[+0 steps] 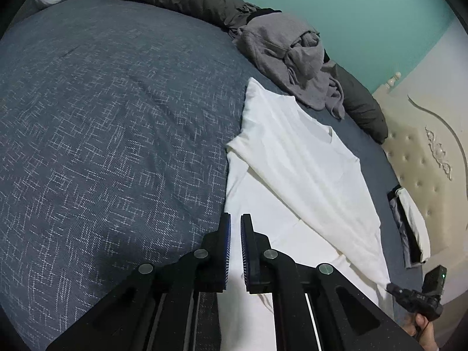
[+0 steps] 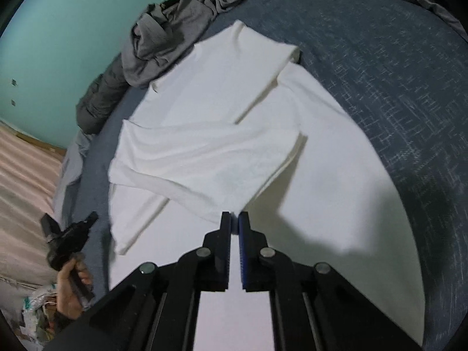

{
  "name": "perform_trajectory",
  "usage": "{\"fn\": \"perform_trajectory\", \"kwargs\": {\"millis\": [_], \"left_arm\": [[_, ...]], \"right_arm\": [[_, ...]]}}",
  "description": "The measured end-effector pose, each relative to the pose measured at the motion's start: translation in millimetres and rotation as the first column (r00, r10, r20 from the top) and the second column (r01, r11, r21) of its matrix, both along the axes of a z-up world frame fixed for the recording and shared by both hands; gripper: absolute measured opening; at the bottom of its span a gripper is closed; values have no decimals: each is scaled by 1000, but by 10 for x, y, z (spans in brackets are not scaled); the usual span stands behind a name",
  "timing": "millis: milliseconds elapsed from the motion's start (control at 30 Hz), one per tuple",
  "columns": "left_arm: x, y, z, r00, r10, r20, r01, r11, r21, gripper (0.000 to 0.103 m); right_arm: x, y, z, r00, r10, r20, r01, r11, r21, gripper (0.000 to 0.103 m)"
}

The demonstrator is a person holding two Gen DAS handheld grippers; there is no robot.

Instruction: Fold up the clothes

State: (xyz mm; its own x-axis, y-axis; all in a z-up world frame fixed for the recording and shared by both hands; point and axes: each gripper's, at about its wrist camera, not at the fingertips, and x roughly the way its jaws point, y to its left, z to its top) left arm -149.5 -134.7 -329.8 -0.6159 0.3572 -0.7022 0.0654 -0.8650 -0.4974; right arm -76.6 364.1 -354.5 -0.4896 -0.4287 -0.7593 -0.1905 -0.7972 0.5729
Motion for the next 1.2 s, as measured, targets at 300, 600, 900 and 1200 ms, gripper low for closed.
{"fn": "perform_trajectory", "kwargs": {"millis": [300,600,900,1200], "left_arm": [[-334,7,-80,1000,9,4,-9,999,47,24],[-778,-5,-194,1000,24,11,-24,997,72,28],[-945,98,-303,1000,-4,23,2,997,78,2],[-820,-34,-187,999,34,2,-34,996,86,2]], "right_arm": [[73,-46,-181,999,27,42,-25,999,-31,4],[59,-68,-244,997,53,54,-51,998,-31,4],[53,-28,-266,997,54,52,-52,998,-41,4],[55,-8,-194,998,47,37,-46,998,-30,4]]}}
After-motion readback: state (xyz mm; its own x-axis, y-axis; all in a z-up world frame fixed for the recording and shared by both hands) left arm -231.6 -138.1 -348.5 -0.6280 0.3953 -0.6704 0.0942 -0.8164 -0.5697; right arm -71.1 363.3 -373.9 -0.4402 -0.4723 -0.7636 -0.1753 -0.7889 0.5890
